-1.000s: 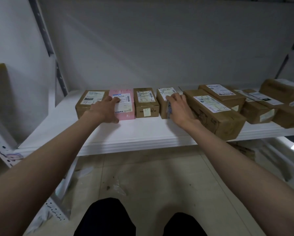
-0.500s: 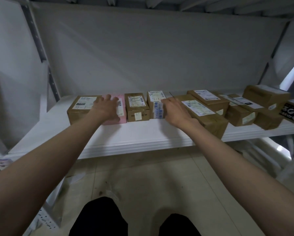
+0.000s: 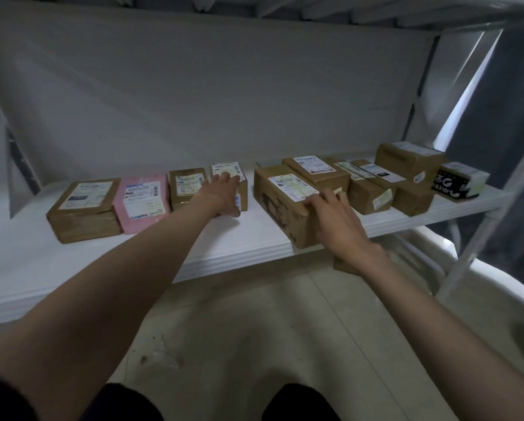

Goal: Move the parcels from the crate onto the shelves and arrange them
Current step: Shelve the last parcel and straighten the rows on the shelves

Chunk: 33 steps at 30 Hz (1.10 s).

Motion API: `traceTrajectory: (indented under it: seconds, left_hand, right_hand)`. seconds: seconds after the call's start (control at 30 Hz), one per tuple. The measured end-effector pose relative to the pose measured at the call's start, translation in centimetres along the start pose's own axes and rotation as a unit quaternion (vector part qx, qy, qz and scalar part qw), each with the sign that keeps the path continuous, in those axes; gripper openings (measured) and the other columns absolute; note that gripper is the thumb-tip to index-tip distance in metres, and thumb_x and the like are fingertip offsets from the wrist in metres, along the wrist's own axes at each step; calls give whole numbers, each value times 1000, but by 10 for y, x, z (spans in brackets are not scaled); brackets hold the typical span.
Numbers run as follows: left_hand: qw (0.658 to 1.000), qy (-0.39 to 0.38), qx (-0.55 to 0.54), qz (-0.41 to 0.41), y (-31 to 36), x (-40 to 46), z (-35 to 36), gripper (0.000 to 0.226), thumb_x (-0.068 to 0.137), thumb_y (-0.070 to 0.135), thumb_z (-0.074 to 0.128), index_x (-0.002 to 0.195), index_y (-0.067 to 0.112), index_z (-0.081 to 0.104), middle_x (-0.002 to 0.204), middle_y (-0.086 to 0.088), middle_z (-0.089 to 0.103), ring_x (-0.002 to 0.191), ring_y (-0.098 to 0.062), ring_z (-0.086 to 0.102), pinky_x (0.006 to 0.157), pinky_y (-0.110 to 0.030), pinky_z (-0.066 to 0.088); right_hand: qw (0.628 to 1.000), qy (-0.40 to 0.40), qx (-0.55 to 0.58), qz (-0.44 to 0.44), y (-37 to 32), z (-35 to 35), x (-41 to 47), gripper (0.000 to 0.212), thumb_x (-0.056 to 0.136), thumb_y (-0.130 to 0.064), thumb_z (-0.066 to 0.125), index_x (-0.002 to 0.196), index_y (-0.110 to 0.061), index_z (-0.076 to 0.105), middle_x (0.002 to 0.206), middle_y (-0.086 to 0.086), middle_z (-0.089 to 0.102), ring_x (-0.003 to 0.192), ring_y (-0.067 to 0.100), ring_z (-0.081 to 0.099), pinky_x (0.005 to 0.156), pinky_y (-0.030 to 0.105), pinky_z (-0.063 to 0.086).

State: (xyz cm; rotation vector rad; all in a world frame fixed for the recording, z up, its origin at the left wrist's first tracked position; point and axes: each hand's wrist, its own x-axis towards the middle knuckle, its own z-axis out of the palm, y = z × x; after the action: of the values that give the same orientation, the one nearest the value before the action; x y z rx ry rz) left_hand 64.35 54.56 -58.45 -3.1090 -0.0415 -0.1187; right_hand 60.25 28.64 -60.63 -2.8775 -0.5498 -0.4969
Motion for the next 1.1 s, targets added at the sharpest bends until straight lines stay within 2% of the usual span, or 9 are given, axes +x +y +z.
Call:
traceTrajectory:
  seconds: [0.23,0.4,0.63,0.8,0.9,0.97,1.03,1.1]
  left_hand:
    - [1000,6,-3,1,3,9,1,90,75,34,76,150,17,28,145,-11,33,132,-32,41,108,-40,34]
    - [1000,7,-5,-1,-1,16,5,91,75,36,77,150,20,28,147,-8,31,130,-35,42,107,-44,39]
    - [1000,24,16,13,-7,19,4,87,76,38,76,148,20,31,144,-7,36,125,-32,48,103,-45,44]
    - [999,18,42,17,-7,23,-4,82,77,44,75,145,19,37,138,-7,41,122,-29,50,99,-44,45]
    - [999,11,29,-7,-1,33,-15,78,78,50,71,142,18,40,135,-9,42,122,-31,49,101,-48,44]
    - [999,27,-5,-18,11,42,-24,80,78,50,70,143,16,37,138,-11,38,127,-33,43,103,-49,41]
    - [998,48,-48,3,32,50,-29,79,80,42,71,143,13,35,142,-13,35,131,-34,39,105,-47,39]
    - [993,57,-89,45,64,58,-31,73,81,36,71,141,12,38,141,-14,37,130,-35,40,105,-46,39]
  right_hand:
    - [995,-13,73,-67,-15,20,40,76,82,9,62,150,-13,36,155,7,35,137,30,30,110,44,37]
    - [990,-34,105,-85,-29,41,83,75,85,11,55,152,-12,32,157,7,35,142,29,25,113,46,36]
    - [985,-30,134,-103,-48,63,112,75,87,14,47,155,-9,24,161,9,29,150,30,14,120,42,21]
    - [985,-49,124,-105,-47,65,120,78,88,15,44,157,-11,20,165,10,19,152,29,10,119,49,27]
    - [980,-49,157,-109,-45,57,116,76,89,13,44,156,-16,24,164,8,20,152,28,17,119,49,28]
    - [981,-31,163,-98,-37,48,114,79,83,15,50,153,-18,33,159,8,32,146,27,29,115,44,34]
    - [985,5,154,-72,-24,35,116,75,78,15,53,144,-17,44,146,10,47,136,30,41,106,41,41]
    - [987,58,144,-35,-6,21,118,64,75,13,54,134,-13,53,133,12,54,126,32,47,100,43,44]
